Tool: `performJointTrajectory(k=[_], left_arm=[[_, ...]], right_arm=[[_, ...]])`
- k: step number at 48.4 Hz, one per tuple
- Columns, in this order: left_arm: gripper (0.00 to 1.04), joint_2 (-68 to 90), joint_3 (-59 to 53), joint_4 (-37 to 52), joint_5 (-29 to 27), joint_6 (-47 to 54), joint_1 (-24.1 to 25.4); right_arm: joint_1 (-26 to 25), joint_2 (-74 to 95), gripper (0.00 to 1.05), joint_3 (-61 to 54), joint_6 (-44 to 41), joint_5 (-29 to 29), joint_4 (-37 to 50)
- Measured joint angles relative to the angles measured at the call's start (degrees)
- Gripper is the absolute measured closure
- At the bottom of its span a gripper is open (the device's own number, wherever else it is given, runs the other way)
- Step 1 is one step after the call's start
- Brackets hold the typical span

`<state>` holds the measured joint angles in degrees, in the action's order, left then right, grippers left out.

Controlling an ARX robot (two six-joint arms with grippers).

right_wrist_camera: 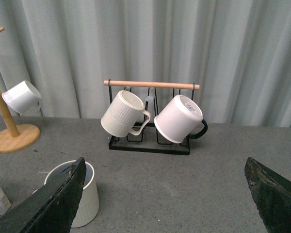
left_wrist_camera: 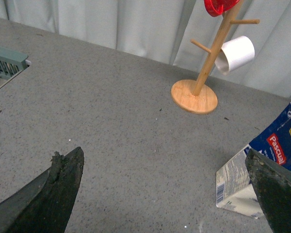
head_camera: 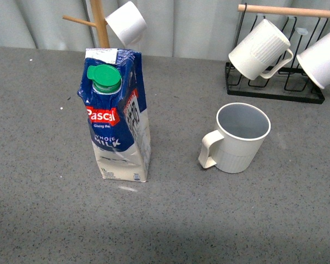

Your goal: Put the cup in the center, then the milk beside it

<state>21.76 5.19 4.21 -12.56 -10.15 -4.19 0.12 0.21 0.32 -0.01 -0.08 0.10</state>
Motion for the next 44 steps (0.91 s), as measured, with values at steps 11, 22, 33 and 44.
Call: performJointTrajectory(k=[11,22,33,44], left_arm=[[0.06,29.5,4.7,23.7,6.8,-1.2,0.6],[0.06,45.2,9.3,31.1,8.0,-1.3,-2.8],[0.06,53.3,13.2,32.6,10.4,-1.3,-5.6],[0.06,56.4,15.6,32.5,13.0,-1.8,-8.1]], right_arm=[[0.0,0.0,0.09,0.0,0.0,0.0,0.0],[0.0,0.0,0.09,0.0,0.0,0.0,0.0],[0.0,0.0,0.09,0.0,0.0,0.0,0.0],[0.0,0.0,0.09,0.0,0.0,0.0,0.0]])
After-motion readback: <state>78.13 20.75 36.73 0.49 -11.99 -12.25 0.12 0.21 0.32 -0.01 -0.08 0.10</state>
